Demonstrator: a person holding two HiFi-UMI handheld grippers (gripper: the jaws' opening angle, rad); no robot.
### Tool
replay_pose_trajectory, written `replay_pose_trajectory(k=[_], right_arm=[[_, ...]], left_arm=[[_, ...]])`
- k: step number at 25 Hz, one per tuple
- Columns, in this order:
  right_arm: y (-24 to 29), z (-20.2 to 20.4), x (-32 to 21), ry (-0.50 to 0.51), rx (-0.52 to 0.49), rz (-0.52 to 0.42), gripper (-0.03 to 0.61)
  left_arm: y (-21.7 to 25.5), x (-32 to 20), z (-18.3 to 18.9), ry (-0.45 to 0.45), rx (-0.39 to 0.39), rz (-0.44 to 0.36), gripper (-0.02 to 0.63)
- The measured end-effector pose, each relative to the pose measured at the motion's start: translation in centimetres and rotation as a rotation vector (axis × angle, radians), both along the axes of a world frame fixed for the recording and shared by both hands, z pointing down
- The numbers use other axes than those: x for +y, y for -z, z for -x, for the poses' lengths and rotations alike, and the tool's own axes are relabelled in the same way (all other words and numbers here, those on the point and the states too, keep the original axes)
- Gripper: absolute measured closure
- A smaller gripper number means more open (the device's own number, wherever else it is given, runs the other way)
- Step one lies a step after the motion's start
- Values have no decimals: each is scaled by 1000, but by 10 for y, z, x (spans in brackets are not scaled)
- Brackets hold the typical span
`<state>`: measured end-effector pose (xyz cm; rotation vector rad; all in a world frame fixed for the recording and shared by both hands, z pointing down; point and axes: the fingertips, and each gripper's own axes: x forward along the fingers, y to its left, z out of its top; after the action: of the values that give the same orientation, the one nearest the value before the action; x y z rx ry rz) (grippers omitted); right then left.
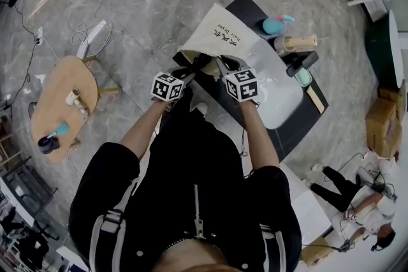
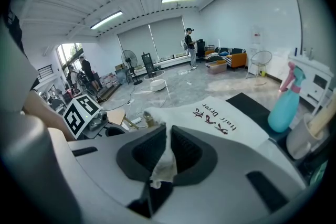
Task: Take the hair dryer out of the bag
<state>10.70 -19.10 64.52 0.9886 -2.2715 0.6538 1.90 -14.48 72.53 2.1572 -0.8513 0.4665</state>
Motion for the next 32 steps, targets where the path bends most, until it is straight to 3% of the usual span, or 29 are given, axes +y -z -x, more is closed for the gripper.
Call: replay_pose_trajectory(k=[17,22,32], right_arm=[[-2,0,-1,3,0,7,537],[-2,1,-1,2,-7,7,537],[-2,-1,-3,4,-22,7,537]], left_arm=[[-11,18,45,47,-57,3,475],[-10,18,46,24,-71,-7,472],[26,-7,37,-52,-112,-68,373]])
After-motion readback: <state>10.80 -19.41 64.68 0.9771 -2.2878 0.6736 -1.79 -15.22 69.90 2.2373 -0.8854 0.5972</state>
